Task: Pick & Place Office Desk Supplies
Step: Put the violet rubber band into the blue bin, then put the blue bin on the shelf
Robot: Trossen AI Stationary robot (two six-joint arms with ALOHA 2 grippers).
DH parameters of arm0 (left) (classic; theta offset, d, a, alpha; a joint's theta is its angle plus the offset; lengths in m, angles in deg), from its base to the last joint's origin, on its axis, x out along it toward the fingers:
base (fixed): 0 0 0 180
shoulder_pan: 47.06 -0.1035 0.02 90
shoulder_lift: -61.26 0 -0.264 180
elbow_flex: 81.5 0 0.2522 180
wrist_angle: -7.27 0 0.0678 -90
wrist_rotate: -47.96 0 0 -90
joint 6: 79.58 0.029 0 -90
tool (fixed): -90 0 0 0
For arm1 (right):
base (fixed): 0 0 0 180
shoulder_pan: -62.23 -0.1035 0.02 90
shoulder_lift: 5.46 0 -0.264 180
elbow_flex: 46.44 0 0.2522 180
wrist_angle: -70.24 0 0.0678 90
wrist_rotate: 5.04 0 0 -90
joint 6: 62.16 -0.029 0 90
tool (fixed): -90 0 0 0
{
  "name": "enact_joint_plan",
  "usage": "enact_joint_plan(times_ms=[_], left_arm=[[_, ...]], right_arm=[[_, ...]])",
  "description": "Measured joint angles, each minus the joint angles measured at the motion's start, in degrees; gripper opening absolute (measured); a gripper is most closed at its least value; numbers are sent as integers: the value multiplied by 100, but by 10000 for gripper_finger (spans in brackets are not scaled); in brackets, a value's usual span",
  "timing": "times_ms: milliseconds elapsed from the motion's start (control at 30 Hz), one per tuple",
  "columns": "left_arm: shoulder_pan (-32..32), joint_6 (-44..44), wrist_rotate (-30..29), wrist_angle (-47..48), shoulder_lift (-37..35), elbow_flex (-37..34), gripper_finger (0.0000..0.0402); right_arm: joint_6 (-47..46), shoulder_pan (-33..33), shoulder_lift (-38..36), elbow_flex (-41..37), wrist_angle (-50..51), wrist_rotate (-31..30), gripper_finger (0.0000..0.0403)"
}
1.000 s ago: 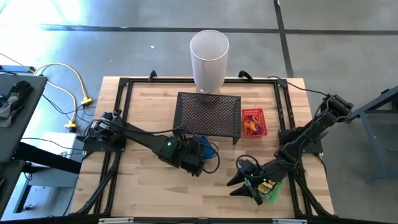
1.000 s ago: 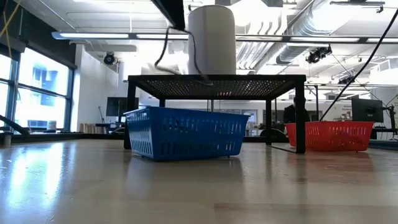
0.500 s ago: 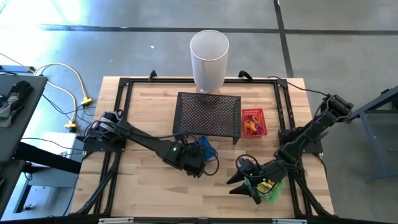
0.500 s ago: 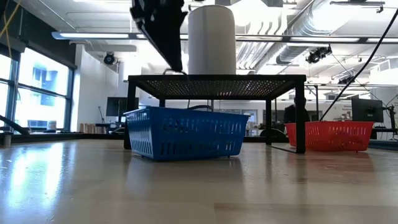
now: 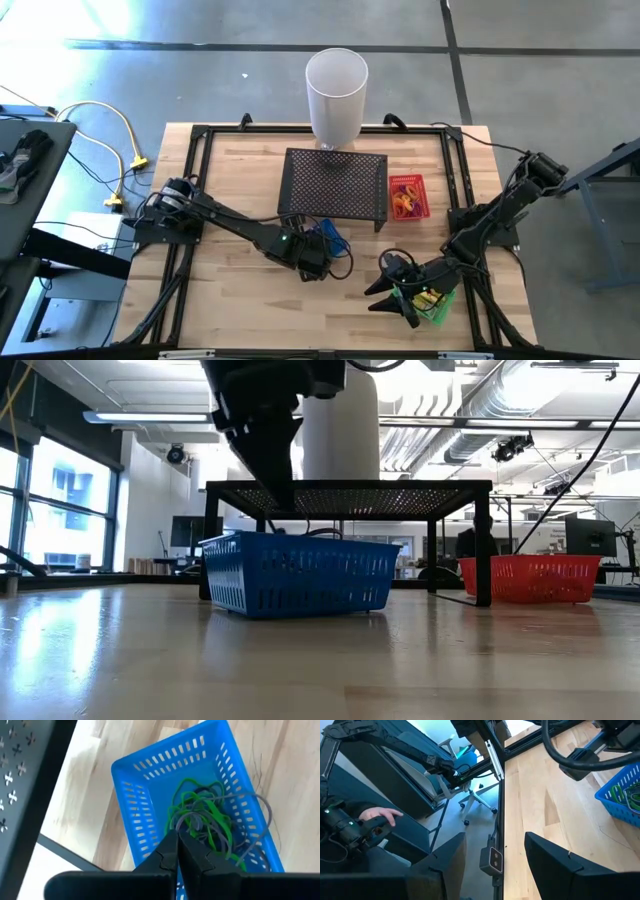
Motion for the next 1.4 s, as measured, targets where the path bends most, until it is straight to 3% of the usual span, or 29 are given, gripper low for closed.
enact_joint_plan(times_ms=[333,733,1000,1267,1400], left_arm=[[-126,226,165,10,109,2,8],[-281,-29,585,1,107,2,130],[-138,-41,1056,-17,-472,120,148],[316,1640,1238,327,-833,104,148],[420,1963,1249,341,-714,43,148]], right_arm=[[-23,0,0,-1,31,-85,190],[-42,0,0,0,31,-83,190],[-42,0,0,-2,64,-84,190],[-42,65,0,-2,66,-83,190],[-42,72,0,-2,68,-83,190]])
